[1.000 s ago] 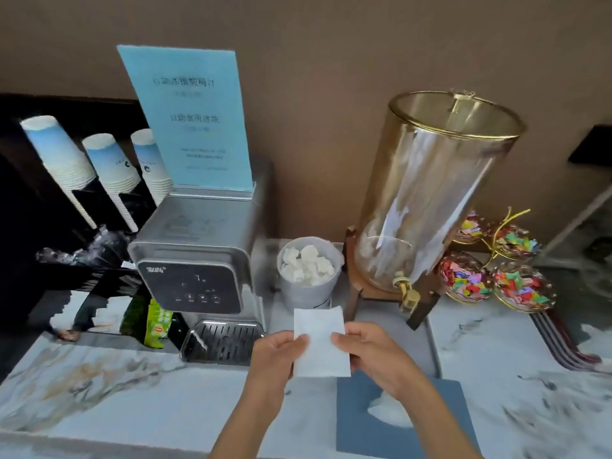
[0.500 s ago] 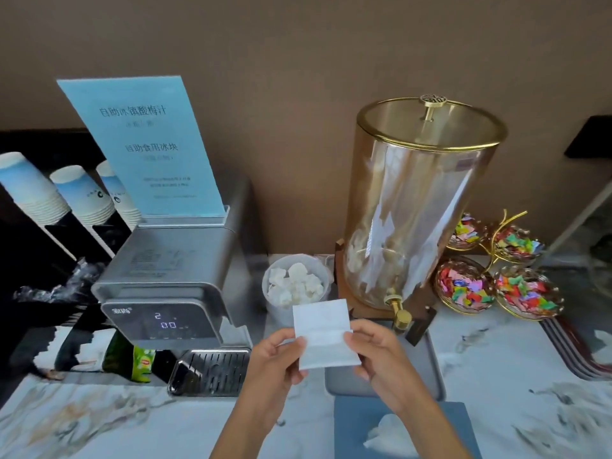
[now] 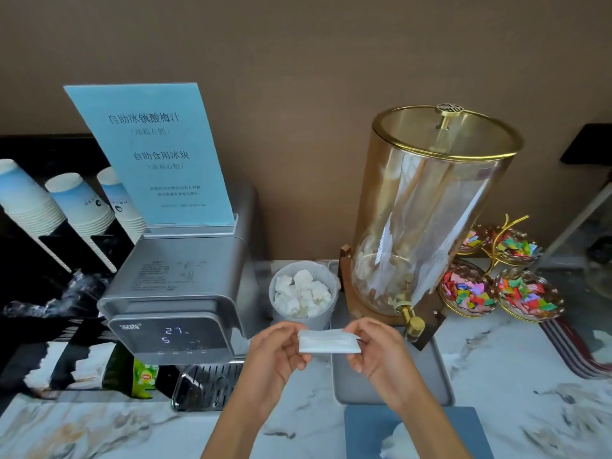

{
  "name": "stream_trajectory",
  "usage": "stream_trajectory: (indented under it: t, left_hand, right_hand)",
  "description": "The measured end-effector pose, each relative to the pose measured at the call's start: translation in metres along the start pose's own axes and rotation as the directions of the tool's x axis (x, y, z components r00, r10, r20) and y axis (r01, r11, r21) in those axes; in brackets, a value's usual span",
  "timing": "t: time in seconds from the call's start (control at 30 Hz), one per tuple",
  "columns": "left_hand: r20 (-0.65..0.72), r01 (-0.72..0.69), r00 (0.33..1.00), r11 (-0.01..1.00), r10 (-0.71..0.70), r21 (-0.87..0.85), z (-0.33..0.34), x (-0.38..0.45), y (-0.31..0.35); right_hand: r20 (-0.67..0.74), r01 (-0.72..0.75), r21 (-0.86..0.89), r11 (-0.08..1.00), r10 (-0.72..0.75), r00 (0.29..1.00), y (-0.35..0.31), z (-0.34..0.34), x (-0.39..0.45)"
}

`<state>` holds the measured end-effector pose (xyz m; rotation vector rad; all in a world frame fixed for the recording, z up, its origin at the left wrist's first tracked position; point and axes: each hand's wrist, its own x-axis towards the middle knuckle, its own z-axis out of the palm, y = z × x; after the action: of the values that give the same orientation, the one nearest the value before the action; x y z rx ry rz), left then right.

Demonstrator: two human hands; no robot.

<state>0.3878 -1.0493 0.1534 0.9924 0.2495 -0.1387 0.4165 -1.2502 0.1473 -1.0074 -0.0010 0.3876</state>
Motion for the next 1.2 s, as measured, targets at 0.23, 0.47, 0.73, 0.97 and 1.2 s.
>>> stream_trajectory:
  t: [0.23,0.47,0.73,0.97,1.2]
  left_hand:
    - [-0.075,-0.016,0.996,0.957,0.039,0.288,-0.011,0.008,-0.006]
    - [-0.097,-0.06,0.991,0.95,0.094,0.307,-0.019,0.012,-0.009]
    - [-0.182,-0.009,0.977,0.883,0.107,0.469,-0.018,0.019,-0.017]
    - [-0.197,0.016,0.975,0.861,0.098,0.508,-0.017,0.023,-0.021]
    - [-0.311,0.052,0.946,0.905,0.091,0.423,-0.02,0.028,-0.03]
  right_hand:
    - [-0.017,0.05,-0.333,0.942,-0.059,0.998,0.002,0.005,0.005]
    - [-0.075,0.011,-0.366,0.931,-0.041,0.996,0.009,0.005,0.011]
    - [-0.124,-0.025,-0.481,0.876,-0.04,0.991,0.012,0.007,0.017]
    - [-0.159,-0.05,-0.476,0.878,-0.03,0.987,0.013,0.006,0.017]
    - [-0.304,-0.129,-0.464,0.876,-0.02,0.952,0.024,0.01,0.025]
